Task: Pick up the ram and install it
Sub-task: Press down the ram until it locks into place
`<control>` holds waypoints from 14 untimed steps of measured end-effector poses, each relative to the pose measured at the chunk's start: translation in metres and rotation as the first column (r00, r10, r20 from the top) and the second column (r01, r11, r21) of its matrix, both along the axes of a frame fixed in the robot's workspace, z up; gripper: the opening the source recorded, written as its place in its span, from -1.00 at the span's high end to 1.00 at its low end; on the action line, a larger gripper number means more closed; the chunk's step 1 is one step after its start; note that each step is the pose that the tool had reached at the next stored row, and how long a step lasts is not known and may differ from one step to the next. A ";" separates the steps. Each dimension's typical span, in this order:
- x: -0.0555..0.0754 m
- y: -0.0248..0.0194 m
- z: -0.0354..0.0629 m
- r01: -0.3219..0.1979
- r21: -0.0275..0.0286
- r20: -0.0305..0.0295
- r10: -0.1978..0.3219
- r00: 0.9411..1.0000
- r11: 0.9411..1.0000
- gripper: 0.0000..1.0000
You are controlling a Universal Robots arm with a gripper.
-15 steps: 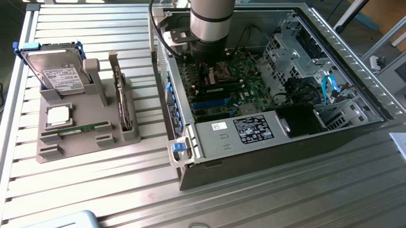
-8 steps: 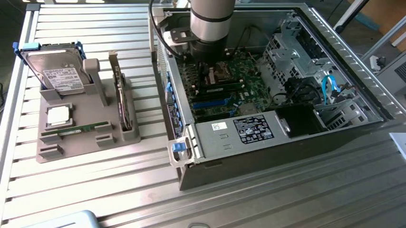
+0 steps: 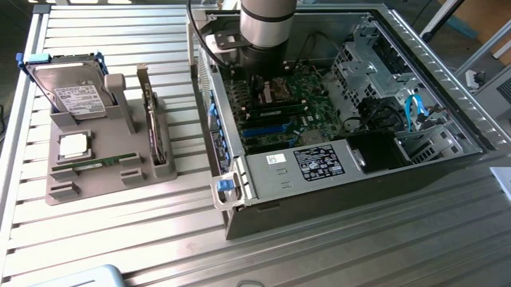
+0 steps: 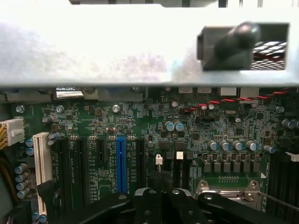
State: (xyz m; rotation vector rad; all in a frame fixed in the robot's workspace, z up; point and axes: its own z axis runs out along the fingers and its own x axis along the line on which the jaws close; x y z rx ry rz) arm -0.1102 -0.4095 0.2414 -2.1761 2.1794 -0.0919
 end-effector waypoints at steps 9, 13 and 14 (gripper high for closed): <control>0.000 0.0000 0.0156 0.000 0.000 0.000 0.000 1.000 1.000 0.80; 0.000 0.0000 0.0213 0.000 0.000 0.000 0.000 1.000 1.000 0.80; 0.000 0.0000 0.0226 0.000 0.000 0.000 0.000 1.000 1.000 0.80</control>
